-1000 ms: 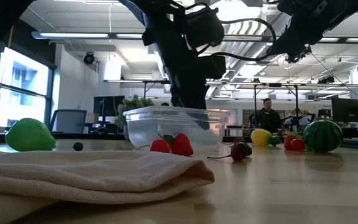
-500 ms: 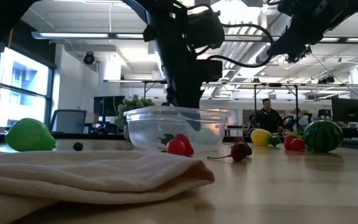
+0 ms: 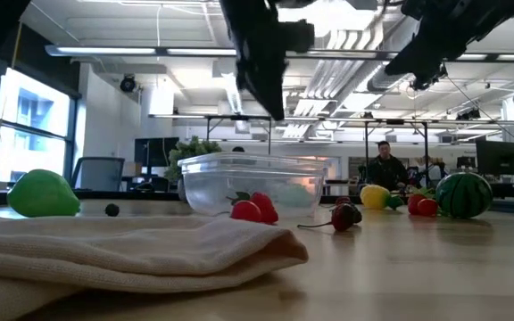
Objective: Pick and placing Produce into tupperware
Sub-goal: Put the green watermelon into the transparent bin
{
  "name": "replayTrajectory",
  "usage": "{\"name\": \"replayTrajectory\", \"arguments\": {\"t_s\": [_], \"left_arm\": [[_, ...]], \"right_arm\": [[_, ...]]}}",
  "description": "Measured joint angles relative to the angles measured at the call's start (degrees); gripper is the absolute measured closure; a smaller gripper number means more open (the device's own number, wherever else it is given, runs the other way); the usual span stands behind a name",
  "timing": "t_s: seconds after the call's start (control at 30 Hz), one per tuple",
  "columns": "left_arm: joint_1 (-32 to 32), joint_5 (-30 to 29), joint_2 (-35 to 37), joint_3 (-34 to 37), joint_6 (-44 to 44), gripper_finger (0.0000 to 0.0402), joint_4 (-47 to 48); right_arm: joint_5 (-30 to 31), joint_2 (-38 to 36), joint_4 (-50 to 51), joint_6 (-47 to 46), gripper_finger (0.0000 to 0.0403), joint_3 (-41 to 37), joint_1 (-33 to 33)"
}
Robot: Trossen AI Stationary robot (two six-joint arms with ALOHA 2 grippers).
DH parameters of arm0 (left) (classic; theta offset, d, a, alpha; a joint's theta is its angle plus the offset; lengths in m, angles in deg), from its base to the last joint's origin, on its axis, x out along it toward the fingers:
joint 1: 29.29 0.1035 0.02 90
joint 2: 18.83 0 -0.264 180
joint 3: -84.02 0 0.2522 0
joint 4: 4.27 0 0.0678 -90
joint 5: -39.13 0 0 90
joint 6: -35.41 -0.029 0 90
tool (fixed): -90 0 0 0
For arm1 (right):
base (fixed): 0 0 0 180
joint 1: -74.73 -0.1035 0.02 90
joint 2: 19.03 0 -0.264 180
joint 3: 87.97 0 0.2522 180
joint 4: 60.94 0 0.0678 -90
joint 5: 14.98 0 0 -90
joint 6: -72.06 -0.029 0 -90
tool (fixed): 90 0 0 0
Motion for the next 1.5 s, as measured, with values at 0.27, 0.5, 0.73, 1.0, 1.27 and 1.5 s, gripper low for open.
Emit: {"name": "replayTrajectory", "arguments": {"t_s": [0.27,0.5,0.73,1.0,1.27,1.5], "left_arm": [[-3.8,-4.3,12.2,0.0,2.2,0.0401,4.3],[-6.4,-9.5,23.3,12.2,6.6,0.0401,2.8],[-6.5,-8.5,45.2,41.1,10.3,0.0401,-16.4],[-6.5,0.1,65.5,58.5,15.4,0.0401,-19.4],[-6.5,7.0,70.1,61.7,20.0,0.0401,-11.9],[-6.5,5.0,69.7,61.6,17.8,0.0401,-12.2]], "right_arm": [[0.0,-4.7,1.3,-1.5,0.0402,0.0,0.0],[0.2,-6.8,3.1,-5.5,0.0402,0.0,-2.5],[5.0,-7.8,4.7,-6.9,0.0402,0.0,-8.3],[9.5,-8.0,4.6,-8.9,0.0402,-0.1,-12.0],[9.8,-7.9,4.9,-9.0,0.0402,-0.1,-12.8],[10.2,-7.9,6.1,-9.0,0.0402,-0.1,-12.8]]}}
